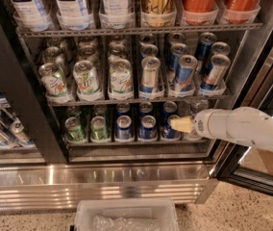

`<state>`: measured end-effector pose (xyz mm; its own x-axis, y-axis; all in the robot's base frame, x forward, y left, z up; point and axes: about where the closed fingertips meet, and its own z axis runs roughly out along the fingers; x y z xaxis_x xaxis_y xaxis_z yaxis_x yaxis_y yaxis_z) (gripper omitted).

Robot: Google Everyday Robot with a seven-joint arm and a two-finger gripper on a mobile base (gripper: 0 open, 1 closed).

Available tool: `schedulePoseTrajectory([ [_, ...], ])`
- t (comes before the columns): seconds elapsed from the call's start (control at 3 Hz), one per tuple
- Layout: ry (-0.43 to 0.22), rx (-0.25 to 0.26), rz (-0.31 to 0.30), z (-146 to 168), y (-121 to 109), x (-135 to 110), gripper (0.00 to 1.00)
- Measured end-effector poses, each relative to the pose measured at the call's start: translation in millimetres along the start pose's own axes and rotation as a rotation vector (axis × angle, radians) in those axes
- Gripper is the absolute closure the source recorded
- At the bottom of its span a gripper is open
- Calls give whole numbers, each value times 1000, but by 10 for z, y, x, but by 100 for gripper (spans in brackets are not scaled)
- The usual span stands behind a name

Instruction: Pick water bottle from bottom shelf of fridge

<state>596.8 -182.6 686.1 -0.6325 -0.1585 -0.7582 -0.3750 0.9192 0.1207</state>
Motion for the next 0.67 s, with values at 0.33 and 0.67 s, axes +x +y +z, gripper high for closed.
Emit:
schedulePoseTrajectory([
  [0.33,4,1,4,-37,-9,-7,29],
  [0.67,47,0,24,-184,-13,171,26],
])
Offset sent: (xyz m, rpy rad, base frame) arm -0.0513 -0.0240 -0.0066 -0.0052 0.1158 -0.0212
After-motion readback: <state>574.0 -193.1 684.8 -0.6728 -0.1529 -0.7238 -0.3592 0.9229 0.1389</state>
